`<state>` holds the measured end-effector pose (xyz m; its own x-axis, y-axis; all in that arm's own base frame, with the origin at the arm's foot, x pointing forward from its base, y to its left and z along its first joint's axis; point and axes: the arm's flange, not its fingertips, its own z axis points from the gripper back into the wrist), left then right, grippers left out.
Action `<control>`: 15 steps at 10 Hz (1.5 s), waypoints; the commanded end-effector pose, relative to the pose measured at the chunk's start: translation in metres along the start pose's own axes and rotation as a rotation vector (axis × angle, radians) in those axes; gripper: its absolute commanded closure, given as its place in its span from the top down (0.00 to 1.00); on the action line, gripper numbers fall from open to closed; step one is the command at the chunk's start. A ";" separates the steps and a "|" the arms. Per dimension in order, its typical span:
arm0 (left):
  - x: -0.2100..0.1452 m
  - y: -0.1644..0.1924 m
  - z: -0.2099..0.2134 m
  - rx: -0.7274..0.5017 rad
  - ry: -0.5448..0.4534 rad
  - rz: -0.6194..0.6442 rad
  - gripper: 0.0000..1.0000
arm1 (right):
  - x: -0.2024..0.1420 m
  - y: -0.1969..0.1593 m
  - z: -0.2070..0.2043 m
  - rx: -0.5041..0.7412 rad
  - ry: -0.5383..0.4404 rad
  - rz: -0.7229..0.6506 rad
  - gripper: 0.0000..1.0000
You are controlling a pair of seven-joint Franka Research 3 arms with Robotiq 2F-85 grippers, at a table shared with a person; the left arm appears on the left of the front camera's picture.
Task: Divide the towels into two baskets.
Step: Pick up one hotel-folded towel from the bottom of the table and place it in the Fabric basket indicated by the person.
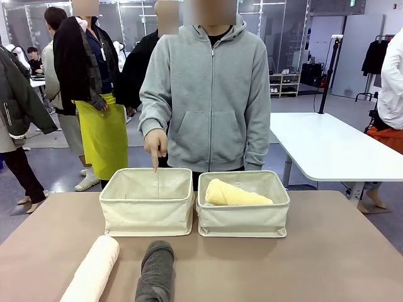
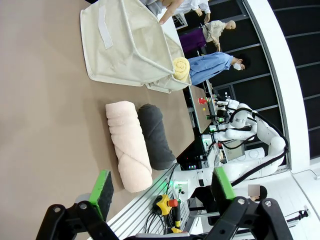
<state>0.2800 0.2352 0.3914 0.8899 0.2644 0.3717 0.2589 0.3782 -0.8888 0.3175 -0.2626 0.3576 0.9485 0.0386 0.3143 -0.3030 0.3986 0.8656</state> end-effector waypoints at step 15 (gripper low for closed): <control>-0.022 -0.076 -0.202 0.489 0.414 -0.075 1.00 | -0.004 0.004 -0.003 -0.014 -0.002 0.000 1.00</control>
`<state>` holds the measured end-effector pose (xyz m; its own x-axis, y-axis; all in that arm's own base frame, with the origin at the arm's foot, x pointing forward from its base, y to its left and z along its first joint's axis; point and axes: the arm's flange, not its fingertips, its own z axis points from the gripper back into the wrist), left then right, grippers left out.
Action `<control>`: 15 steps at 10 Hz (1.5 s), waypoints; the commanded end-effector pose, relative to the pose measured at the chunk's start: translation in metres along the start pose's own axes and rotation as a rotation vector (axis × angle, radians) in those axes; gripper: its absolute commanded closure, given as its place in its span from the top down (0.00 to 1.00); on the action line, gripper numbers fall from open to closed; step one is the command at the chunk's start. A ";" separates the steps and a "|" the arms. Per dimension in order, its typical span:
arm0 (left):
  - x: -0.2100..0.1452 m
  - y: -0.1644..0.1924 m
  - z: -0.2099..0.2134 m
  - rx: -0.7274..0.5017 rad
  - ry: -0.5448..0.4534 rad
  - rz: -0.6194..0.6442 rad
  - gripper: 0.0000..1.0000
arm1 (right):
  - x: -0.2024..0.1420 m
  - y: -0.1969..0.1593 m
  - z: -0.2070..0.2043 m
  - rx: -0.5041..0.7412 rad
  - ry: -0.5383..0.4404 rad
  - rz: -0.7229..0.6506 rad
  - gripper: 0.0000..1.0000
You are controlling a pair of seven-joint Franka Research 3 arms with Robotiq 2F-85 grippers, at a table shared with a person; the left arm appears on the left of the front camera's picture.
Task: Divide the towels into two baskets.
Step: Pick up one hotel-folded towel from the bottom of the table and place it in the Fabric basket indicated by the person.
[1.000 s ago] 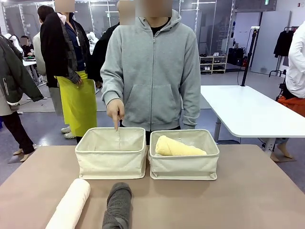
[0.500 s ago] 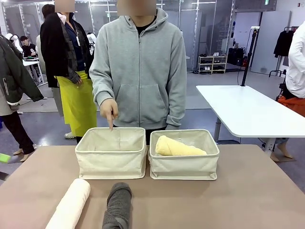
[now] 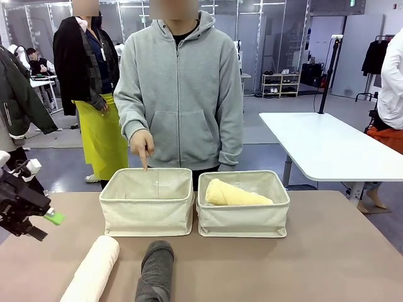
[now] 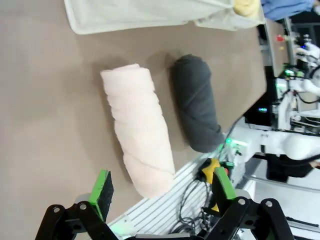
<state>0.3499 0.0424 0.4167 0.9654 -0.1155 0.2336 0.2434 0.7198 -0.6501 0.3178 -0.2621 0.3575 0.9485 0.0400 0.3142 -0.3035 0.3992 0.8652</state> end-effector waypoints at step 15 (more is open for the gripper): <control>-0.052 -0.013 -0.162 0.361 0.227 0.064 1.00 | -0.004 0.004 -0.002 -0.013 -0.003 0.000 1.00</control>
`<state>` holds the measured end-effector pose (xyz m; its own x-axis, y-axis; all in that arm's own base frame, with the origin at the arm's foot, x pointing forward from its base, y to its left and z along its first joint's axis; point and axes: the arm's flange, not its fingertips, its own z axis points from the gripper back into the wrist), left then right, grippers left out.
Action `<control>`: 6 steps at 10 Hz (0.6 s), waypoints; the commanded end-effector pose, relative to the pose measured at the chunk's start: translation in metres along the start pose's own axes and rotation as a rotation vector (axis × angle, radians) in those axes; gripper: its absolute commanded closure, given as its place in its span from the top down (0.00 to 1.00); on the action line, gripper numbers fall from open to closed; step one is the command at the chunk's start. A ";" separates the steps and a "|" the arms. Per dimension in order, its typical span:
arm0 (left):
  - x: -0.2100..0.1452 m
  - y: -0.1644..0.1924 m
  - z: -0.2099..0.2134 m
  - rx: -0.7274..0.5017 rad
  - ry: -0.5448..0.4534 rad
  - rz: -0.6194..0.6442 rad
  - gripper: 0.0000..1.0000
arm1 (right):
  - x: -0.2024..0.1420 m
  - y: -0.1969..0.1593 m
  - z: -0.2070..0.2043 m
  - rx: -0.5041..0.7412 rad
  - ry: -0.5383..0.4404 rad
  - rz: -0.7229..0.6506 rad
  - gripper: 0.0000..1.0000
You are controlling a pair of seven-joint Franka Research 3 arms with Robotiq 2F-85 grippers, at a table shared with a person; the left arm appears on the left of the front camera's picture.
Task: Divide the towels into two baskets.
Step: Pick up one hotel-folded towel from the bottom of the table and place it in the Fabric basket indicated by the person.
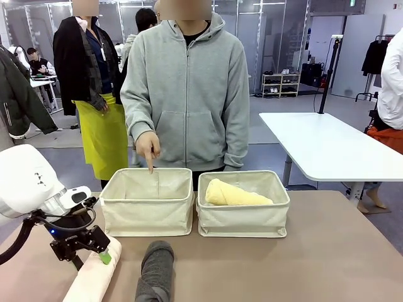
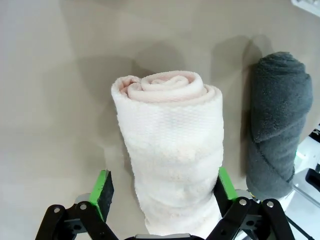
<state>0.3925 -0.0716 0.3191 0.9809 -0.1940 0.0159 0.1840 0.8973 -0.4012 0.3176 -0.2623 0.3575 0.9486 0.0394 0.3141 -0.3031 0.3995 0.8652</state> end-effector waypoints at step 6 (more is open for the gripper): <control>-0.087 -0.011 -0.034 0.059 -0.013 0.011 0.48 | -0.004 0.004 -0.002 -0.013 -0.002 0.000 1.00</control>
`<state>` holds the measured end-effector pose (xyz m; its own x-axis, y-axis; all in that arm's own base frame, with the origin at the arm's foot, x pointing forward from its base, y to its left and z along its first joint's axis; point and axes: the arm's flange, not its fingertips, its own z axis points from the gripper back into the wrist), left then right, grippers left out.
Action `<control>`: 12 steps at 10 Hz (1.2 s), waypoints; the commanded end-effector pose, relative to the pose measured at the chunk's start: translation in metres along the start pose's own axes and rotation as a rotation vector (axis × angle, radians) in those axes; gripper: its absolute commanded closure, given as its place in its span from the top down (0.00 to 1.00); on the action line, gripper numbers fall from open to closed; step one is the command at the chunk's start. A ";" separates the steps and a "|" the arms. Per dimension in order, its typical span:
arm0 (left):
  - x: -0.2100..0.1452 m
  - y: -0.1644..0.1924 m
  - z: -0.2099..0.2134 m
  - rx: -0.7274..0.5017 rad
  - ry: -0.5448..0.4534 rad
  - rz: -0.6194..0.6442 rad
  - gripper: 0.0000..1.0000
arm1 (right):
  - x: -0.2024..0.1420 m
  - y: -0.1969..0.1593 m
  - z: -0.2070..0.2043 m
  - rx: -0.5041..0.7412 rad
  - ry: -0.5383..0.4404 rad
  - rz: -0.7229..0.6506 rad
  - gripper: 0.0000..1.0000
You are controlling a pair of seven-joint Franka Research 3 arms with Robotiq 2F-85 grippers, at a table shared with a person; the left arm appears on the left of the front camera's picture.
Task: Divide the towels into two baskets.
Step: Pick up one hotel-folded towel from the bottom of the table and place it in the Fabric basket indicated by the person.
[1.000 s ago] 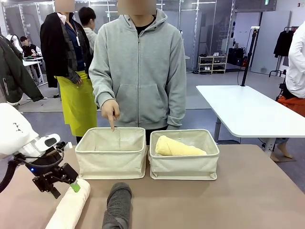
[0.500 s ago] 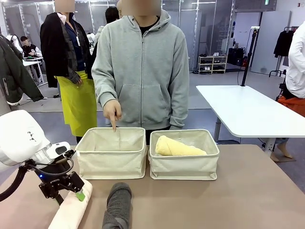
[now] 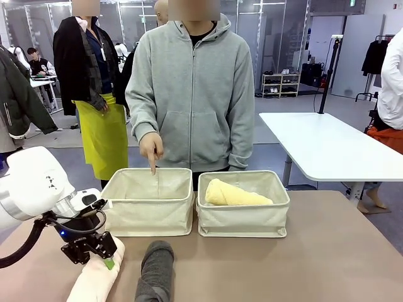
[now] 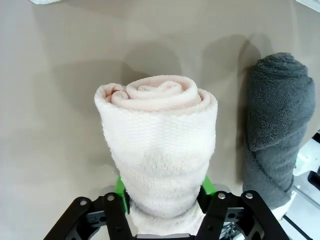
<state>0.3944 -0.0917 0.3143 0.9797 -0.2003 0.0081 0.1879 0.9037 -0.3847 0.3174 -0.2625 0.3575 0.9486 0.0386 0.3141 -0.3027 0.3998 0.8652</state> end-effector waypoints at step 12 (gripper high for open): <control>-0.101 -0.059 0.107 0.169 -0.132 -0.551 0.21 | -0.004 0.004 -0.003 -0.012 -0.002 0.001 1.00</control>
<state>0.3316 -0.0980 0.4714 0.7020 -0.6816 0.2065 0.7088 0.6969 -0.1091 0.3173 -0.2626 0.3576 0.9486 0.0384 0.3142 -0.3027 0.3999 0.8651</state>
